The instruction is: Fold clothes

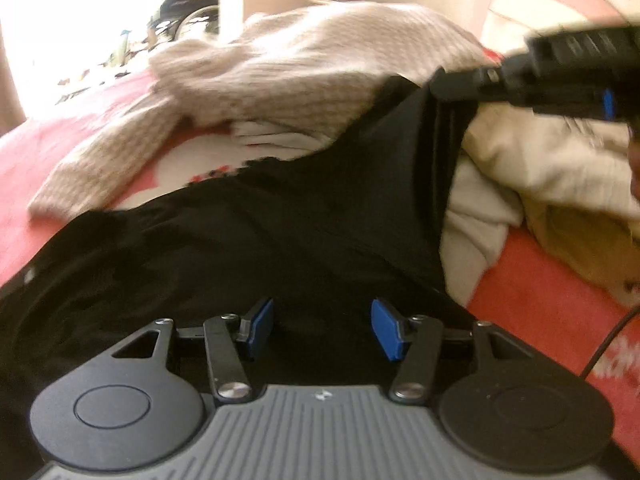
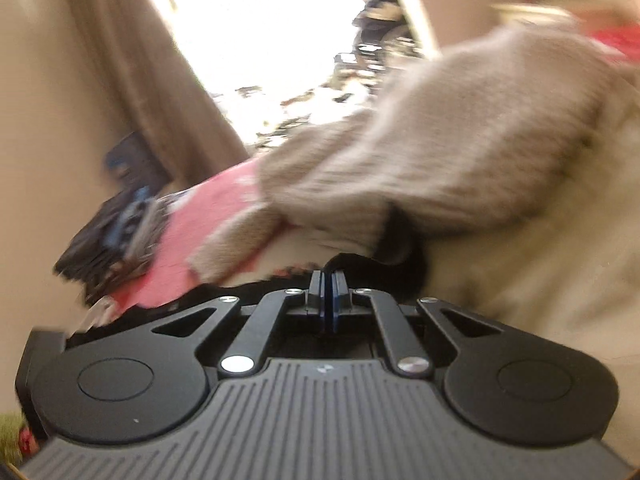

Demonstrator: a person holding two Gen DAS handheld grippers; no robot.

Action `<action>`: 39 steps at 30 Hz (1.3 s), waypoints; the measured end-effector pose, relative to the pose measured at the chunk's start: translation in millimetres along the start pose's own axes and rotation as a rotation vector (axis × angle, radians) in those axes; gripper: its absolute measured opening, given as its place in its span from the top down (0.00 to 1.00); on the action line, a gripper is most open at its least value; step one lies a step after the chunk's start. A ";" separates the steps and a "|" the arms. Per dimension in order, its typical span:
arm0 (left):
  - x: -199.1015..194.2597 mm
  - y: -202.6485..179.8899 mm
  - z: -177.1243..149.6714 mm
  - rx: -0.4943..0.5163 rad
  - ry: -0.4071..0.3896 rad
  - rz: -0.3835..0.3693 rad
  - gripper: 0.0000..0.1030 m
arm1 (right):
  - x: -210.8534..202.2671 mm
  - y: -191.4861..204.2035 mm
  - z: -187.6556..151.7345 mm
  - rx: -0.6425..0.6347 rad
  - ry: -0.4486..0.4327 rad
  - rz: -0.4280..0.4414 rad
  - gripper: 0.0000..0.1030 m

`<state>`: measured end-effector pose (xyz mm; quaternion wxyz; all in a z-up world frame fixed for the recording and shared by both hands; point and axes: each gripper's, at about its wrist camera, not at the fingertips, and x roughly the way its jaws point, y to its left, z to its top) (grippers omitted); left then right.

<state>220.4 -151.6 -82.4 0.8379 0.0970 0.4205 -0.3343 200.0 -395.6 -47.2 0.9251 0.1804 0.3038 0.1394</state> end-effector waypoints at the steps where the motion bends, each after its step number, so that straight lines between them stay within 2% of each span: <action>1: -5.4 10.9 0.1 -0.035 -0.002 0.002 0.46 | 4.8 8.7 1.6 -0.045 0.012 0.027 0.98; 4: -21.3 47.4 -1.9 -0.134 -0.010 0.031 0.46 | 21.4 44.5 -0.8 -0.226 0.055 0.114 0.98; 9: -37.9 95.1 -3.8 -0.267 -0.028 0.079 0.46 | 46.5 105.4 -47.7 -0.588 0.204 0.215 0.98; 11: -40.7 106.1 -3.5 -0.305 -0.034 0.081 0.46 | 48.1 118.0 -62.0 -0.680 0.226 0.222 0.97; 15: -38.5 98.5 -0.2 -0.282 -0.037 0.035 0.44 | 40.7 128.8 -84.9 -0.799 0.222 0.196 0.93; 18: -32.2 83.5 1.0 -0.236 -0.024 -0.007 0.43 | 33.3 135.0 -99.4 -0.874 0.218 0.185 0.81; 20: -29.0 71.5 -0.6 -0.196 -0.015 -0.032 0.44 | 15.2 122.6 -84.9 -0.777 0.222 0.259 0.78; 23: -25.1 53.5 -2.7 -0.119 -0.006 -0.068 0.43 | -0.6 81.0 -52.2 -0.476 0.259 0.327 0.78; 26: -20.7 39.4 -5.2 -0.055 0.002 -0.053 0.43 | -14.2 39.2 -20.6 -0.178 0.289 0.375 0.75; 30: -11.3 29.6 -9.4 -0.039 0.033 -0.005 0.44 | 13.8 -10.3 -8.8 0.107 0.325 0.171 0.73; 35: -7.8 22.3 -16.6 -0.015 0.033 0.039 0.44 | 49.1 -32.2 -18.4 0.315 0.374 0.112 0.73; 39: -8.3 16.1 -19.1 0.020 0.021 0.059 0.44 | 59.7 -36.9 -24.5 0.343 0.402 0.070 0.74</action>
